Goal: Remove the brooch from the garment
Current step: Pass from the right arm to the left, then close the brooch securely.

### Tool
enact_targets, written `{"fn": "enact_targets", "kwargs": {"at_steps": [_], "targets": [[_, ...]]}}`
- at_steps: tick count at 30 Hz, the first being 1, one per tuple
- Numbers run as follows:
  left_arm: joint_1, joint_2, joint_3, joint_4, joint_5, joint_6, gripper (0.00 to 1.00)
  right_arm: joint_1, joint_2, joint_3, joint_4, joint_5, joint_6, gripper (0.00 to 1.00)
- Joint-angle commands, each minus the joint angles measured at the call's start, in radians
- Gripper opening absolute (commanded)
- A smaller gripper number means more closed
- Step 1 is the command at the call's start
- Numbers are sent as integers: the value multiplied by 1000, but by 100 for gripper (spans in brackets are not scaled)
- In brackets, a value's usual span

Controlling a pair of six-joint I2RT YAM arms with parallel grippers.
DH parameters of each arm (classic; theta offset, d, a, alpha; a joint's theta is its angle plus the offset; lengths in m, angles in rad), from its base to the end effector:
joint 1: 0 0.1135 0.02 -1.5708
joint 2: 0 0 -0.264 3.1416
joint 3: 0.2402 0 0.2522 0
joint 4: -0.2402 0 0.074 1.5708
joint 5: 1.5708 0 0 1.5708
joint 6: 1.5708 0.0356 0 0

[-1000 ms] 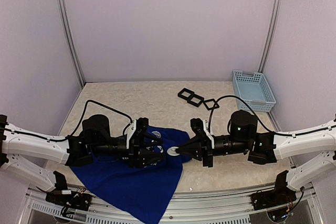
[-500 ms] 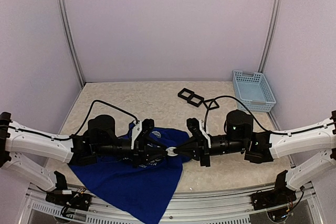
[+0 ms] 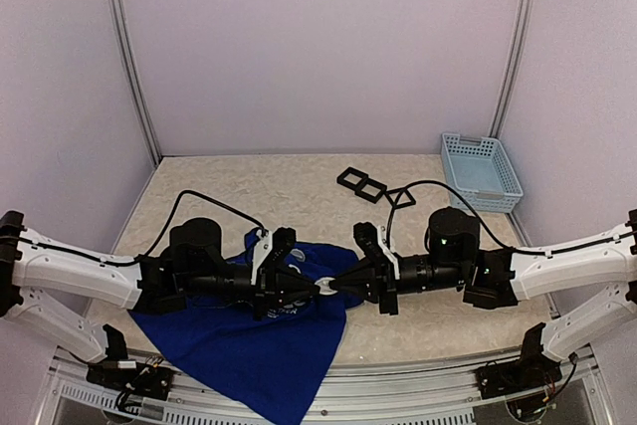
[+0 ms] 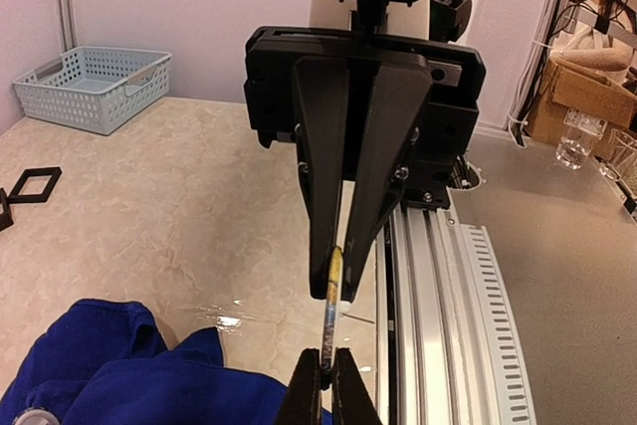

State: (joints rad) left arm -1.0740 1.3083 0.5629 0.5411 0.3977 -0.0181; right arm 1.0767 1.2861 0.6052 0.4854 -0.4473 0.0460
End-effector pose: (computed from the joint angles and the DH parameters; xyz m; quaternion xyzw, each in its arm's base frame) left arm 0.1198 -0.2499 0.2247 0.4907 0.5939 -0.4523 0.4493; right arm 0.1183 0.2521 0.2387 -0.4938 0.5863 0.4746 0.4327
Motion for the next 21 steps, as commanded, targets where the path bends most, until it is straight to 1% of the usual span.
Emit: {"fn": "enact_targets", "kwargs": {"at_steps": [1, 5, 6, 9, 11, 13, 19, 21], "targets": [[-3, 16, 19, -9, -7, 3, 0, 5, 9, 27, 10, -27, 3, 0], [-3, 16, 19, -8, -17, 0, 0, 6, 7, 28, 5, -20, 1, 0], [-3, 13, 19, -10, -23, -1, 0, 6, 6, 28, 3, -13, 0, 1], [6, 5, 15, -13, -40, -14, 0, 5, 0, 27, -6, 1, -9, 25], [16, -6, 11, -13, -38, -28, 0, 5, -4, 23, -6, 8, -13, 34], [26, -17, 9, -15, -34, -39, 0, 5, -5, 21, -5, 13, -18, 39], [63, -31, -3, 7, 27, -84, 0, 7, 20, 30, -27, 53, -36, 47], [70, -33, -5, 14, 48, -90, 0, 8, 36, 35, -31, 58, -35, 51]]}}
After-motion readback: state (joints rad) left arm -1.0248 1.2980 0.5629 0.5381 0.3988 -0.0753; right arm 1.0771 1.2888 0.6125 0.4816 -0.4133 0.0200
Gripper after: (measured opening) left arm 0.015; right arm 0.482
